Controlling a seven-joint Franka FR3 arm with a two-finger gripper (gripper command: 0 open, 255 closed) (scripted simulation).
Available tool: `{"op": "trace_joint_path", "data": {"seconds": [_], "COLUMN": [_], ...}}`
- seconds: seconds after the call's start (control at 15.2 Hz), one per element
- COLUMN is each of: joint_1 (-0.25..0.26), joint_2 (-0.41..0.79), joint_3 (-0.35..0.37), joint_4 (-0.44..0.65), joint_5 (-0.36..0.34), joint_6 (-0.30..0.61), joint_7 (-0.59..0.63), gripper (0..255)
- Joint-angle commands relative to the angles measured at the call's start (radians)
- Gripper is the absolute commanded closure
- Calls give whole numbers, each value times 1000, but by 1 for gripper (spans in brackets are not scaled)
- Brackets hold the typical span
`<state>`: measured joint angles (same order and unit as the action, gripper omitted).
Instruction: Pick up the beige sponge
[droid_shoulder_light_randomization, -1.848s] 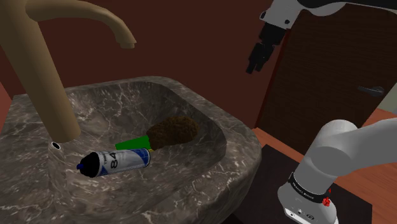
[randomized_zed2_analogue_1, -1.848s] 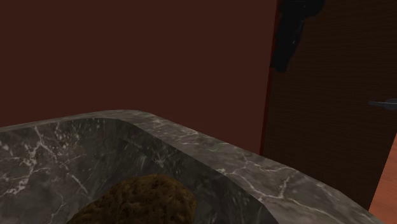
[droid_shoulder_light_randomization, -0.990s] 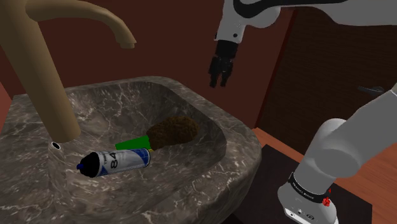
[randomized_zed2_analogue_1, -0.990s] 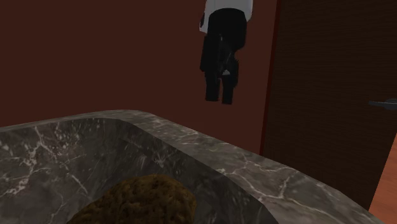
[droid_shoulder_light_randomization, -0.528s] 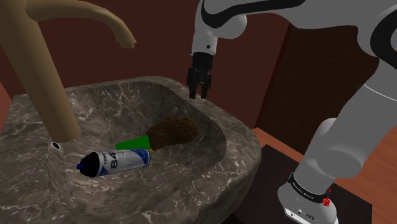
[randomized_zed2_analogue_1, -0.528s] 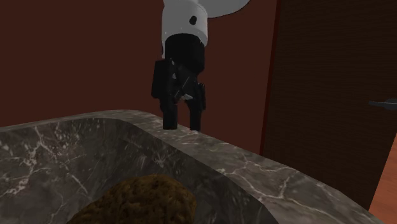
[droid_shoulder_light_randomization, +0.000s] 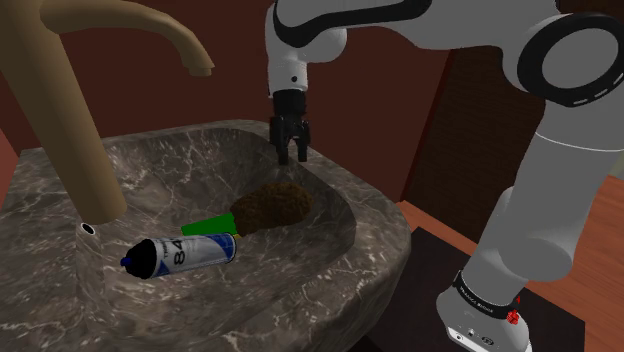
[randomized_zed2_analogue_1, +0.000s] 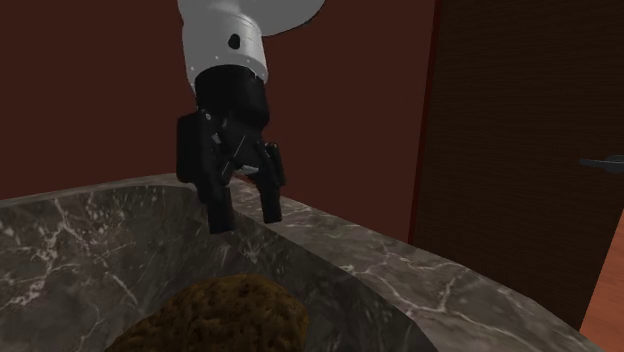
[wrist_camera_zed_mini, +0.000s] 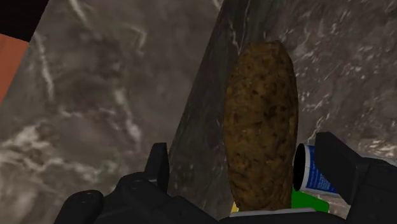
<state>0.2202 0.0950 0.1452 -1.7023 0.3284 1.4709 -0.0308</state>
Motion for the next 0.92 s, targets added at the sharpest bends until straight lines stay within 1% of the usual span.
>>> {"op": "trace_joint_path", "data": {"seconds": [0.0,0.46,0.59,0.66,0.73,0.86], "joint_1": [14,-1,-1,-4,-3,-6], "joint_2": [118,141,141,130,149,158], "joint_3": [23,44,45,42,42,39], "joint_4": [16,-54,-54,-76,-65,-42], "joint_5": [174,169,169,170,167,164], "joint_6": [86,170,170,177,185,170], "joint_7": [2,-35,-34,-45,-47,-45], "gripper": [0,0,0,255,255,255]}}
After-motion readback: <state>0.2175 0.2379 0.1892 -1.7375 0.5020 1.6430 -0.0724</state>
